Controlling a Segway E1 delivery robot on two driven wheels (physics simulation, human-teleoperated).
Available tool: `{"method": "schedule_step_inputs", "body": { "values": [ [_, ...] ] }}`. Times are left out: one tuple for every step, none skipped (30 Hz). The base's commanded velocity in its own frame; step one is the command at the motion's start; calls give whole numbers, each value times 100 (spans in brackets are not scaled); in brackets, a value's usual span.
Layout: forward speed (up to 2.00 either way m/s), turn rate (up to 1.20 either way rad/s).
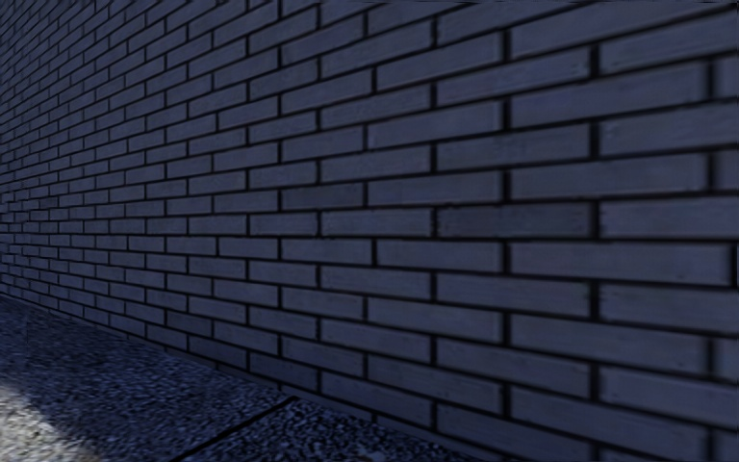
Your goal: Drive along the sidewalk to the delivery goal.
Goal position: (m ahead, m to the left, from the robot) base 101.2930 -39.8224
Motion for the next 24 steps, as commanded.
{"method": "schedule_step_inputs", "body": {
  "values": [
    [0, 120],
    [0, 120],
    [0, 120],
    [0, 120],
    [0, 120],
    [0, 120],
    [0, 120],
    [0, 120],
    [0, 120],
    [0, 120],
    [0, 120],
    [0, 120],
    [0, 120],
    [0, 120],
    [0, 120],
    [0, 120],
    [0, 120],
    [0, 120],
    [0, 107],
    [0, 0],
    [0, 0],
    [0, 0],
    [0, 0],
    [0, 0]
  ]
}}
